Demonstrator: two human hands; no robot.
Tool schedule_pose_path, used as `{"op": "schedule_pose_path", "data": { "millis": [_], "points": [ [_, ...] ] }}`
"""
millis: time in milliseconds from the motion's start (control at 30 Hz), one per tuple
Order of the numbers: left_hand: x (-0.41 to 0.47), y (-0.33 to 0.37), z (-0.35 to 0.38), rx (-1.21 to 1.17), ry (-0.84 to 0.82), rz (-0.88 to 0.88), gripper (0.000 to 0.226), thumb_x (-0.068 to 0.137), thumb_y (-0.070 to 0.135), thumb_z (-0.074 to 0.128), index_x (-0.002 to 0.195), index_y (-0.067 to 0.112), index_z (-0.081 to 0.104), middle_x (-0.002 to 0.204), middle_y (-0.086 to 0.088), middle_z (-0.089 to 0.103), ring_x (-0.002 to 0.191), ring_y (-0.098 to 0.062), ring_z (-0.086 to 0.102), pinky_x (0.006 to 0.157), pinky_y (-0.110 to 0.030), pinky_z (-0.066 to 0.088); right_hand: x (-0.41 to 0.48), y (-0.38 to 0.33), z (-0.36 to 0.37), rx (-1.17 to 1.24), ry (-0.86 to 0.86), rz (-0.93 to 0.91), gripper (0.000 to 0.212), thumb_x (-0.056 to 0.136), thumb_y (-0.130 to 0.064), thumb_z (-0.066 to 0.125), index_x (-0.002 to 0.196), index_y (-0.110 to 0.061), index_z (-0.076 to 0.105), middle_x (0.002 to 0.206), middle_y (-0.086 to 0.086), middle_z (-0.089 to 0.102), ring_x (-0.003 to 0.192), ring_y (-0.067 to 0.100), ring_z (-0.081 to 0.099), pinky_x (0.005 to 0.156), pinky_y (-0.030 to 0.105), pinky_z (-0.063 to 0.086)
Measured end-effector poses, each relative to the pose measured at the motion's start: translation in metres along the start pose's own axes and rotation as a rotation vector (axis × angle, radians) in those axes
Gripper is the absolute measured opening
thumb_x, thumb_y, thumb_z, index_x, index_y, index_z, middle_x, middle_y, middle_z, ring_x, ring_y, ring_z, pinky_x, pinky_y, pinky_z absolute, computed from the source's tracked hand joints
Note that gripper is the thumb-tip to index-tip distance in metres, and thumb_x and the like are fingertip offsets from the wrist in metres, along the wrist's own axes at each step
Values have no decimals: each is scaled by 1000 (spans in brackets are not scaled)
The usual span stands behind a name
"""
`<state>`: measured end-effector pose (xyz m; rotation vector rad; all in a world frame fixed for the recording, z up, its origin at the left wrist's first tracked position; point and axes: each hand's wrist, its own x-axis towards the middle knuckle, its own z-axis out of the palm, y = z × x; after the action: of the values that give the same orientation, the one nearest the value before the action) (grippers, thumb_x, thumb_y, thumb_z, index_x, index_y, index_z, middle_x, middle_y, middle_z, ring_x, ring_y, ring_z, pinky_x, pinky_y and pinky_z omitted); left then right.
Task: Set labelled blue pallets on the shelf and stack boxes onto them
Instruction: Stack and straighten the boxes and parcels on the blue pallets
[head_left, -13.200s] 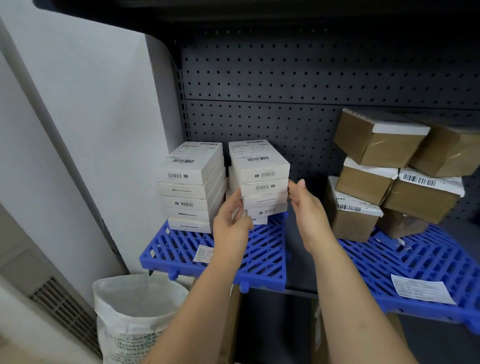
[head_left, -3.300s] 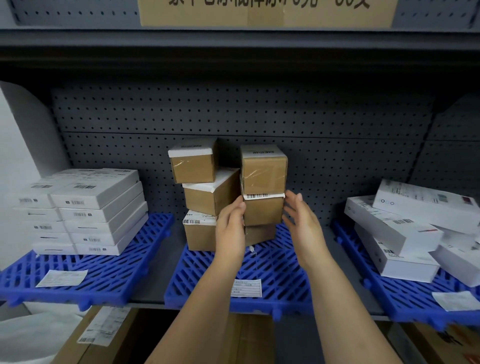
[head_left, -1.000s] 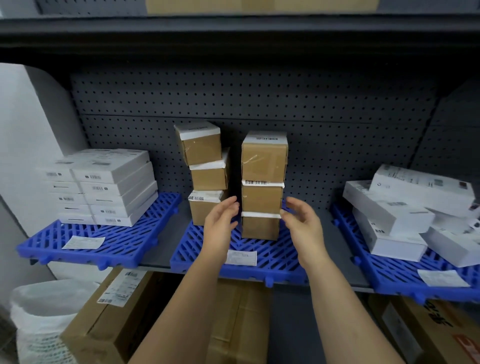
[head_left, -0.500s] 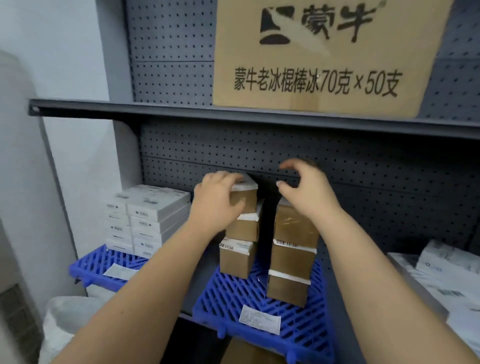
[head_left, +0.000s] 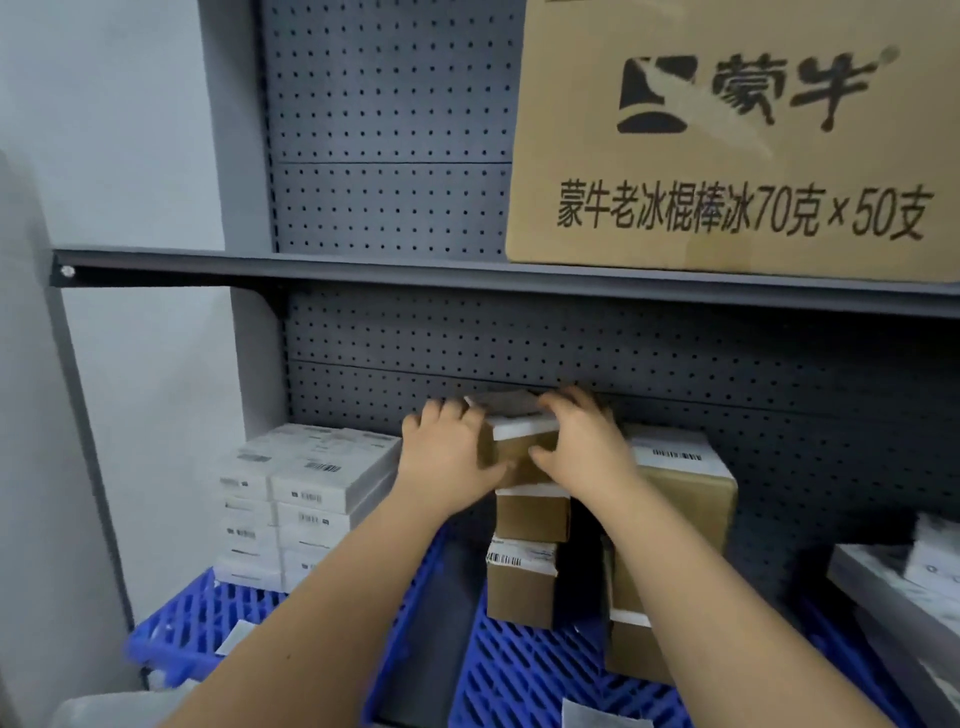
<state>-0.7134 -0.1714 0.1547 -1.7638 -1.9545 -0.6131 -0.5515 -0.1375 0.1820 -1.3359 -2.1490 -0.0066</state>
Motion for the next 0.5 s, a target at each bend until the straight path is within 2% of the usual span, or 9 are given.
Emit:
{"op": "schedule_pose_path", "data": {
  "millis": [133,267,400,500],
  "points": [
    [13,-12,20,-140,-32,53,81,78,72,53,143,26,36,138,-3,48,125,-27,41,99,-41,35,4,-5,21,45,2,93,68,83,-27,70,144,-27,38,149,2,31,128,28,39,101,39,42],
    [18,-18,26,-234,-20,134,78,77,66,58,142,28,36,138,-1,49,127,-26,39,99,-41,33,-5,-7,35,111,92,122,60,83,-22,69,139,-24,45,145,3,37,128,23,39,100,36,42],
    [23,-22,26,-299,6,208,69,80,59,61,140,33,40,136,3,52,127,-25,38,100,-41,34,-18,-6,40,49,242,97,50,83,-18,68,130,-23,54,136,2,44,124,23,39,98,31,38],
    [26,-18,25,-360,-22,218,65,82,53,62,140,34,40,136,3,52,127,-26,38,100,-41,33,-22,-8,40,46,235,124,53,84,-16,67,134,-22,50,140,2,40,126,22,39,100,30,37]
  ]
}}
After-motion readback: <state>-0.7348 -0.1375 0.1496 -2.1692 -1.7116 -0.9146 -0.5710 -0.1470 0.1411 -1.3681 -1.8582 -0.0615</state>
